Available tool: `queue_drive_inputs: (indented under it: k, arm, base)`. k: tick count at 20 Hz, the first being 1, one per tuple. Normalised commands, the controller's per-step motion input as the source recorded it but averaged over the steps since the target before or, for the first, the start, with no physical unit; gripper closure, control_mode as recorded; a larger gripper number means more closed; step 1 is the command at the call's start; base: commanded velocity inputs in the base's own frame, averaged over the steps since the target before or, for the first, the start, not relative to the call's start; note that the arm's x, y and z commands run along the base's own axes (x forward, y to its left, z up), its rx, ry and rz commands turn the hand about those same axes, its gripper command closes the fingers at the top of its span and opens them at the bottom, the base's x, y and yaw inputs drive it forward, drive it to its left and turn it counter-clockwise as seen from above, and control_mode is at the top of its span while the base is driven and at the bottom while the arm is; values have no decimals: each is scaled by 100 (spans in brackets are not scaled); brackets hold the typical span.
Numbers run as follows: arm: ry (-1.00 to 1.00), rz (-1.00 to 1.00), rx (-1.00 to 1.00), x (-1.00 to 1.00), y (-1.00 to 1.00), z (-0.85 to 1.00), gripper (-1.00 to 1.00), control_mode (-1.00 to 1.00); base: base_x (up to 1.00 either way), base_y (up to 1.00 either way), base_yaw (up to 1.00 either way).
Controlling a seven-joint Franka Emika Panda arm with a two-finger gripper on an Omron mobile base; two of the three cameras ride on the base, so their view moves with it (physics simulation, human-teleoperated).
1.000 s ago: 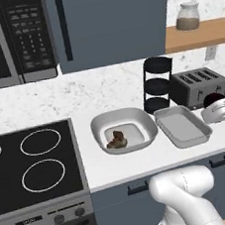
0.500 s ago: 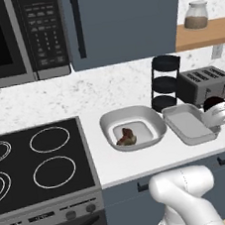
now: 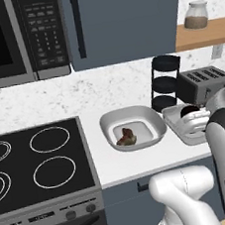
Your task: Place one avocado and one steak in each tupperware on the nearby counter, to pack two identical lunches.
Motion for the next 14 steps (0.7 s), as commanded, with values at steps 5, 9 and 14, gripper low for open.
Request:
queue_drive_inputs:
  k: [5,9,14]
  arm:
    - [-1,-1,1,56,30,-27,100,-100]
    - [1,1,2,64,27,-33,100,-100]
    - [0,-2,-1,80,8,-40,100,-100]
  base:
    - [0,0,0]
    - [0,0,0]
    - [0,0,0]
